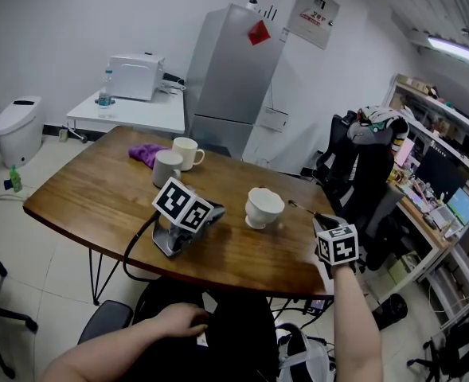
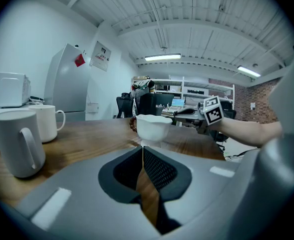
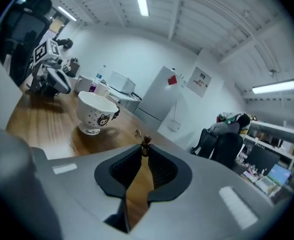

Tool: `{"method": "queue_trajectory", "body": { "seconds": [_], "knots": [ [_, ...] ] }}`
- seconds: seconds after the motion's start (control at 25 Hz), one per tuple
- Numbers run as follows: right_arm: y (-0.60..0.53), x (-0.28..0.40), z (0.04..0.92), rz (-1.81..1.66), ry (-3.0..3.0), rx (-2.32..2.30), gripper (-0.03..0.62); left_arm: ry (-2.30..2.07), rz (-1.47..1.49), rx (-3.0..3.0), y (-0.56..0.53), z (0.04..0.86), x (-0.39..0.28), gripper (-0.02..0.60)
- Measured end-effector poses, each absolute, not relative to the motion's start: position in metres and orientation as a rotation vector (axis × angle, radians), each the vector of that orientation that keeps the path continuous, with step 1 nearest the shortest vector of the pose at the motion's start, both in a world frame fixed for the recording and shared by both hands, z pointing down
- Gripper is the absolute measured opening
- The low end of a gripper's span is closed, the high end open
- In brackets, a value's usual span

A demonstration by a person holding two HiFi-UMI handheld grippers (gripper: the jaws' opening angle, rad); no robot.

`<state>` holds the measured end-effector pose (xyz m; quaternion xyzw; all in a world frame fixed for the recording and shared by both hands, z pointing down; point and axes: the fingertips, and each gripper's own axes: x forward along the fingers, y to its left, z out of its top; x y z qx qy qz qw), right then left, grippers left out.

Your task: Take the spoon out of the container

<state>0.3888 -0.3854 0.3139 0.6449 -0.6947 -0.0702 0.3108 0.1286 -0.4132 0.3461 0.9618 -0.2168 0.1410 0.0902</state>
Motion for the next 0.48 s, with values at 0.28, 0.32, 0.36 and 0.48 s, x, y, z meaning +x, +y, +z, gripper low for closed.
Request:
{"method": "queue_trajectory", "body": {
  "seconds": [0.28, 0.32, 0.36, 0.48],
  "knots": [
    [-0.39, 0.412, 0.347, 0.216, -1.904, 1.776, 0.046, -0.643, 0.421, 2.858, -0.414, 0.344, 0.128, 0.012],
    [-0.391, 0.415, 0.352, 0.245, -1.895, 1.768, 0.046, -0.643, 0.421, 2.857, -0.414, 0.345, 0.127, 0.012],
    [-0.391, 0.416, 0.356, 0.261, -1.881, 1.754, 0.046, -0.643, 0.422, 2.857, -0.414, 0.345, 0.128, 0.012],
    [-0.391, 0.418, 0.366, 0.274, -1.838, 1.692, 0.048, -0.644, 0.421, 2.858, -0.414, 0.345, 0.128, 0.012]
  ]
}}
